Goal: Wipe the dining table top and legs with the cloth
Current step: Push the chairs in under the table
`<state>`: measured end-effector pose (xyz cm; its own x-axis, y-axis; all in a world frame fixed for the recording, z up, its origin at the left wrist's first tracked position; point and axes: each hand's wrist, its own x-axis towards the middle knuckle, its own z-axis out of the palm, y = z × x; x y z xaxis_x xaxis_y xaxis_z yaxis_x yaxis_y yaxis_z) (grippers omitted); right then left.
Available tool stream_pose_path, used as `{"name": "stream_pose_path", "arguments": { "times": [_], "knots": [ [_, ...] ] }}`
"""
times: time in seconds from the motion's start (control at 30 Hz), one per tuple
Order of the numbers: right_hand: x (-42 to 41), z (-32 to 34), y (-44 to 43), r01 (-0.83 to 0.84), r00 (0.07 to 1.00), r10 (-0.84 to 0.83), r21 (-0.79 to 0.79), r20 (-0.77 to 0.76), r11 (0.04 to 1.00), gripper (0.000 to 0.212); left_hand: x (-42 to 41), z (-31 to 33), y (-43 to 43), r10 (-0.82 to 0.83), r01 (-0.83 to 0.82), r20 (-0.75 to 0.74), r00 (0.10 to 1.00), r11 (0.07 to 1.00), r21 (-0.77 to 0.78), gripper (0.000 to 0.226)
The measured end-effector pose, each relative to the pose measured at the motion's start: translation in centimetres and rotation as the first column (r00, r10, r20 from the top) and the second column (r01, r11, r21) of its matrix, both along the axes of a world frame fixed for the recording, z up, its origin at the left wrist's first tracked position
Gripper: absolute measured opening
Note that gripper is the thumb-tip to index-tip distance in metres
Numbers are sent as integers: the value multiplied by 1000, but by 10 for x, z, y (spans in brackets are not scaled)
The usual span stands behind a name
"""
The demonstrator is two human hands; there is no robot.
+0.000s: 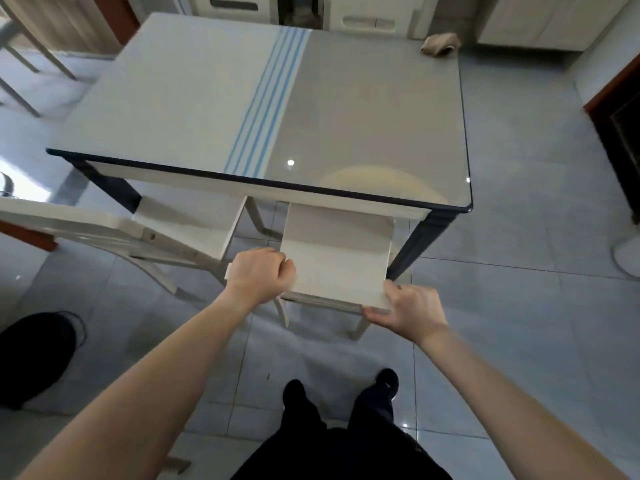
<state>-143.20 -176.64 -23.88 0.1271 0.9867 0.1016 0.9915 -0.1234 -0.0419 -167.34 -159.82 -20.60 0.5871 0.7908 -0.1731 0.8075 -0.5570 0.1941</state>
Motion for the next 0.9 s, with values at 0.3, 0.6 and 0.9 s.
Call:
{"name": "stream_pose_path", "arguments": {
  "times": [0.3,0.6,0.9],
  "knots": [
    [61,13,41,-14,998,11,32,64,999,69,51,10,22,28,-29,6,1000,999,23,44],
    [29,-10,63,9,999,-13,107,32,994,63,29,1,58,26,-25,-45,999,1000,3,39],
    [99,-8,83,-5,992,-10,120,127,993,62,82,2,50,43,-43,7,999,999,32,43]
  ]
}}
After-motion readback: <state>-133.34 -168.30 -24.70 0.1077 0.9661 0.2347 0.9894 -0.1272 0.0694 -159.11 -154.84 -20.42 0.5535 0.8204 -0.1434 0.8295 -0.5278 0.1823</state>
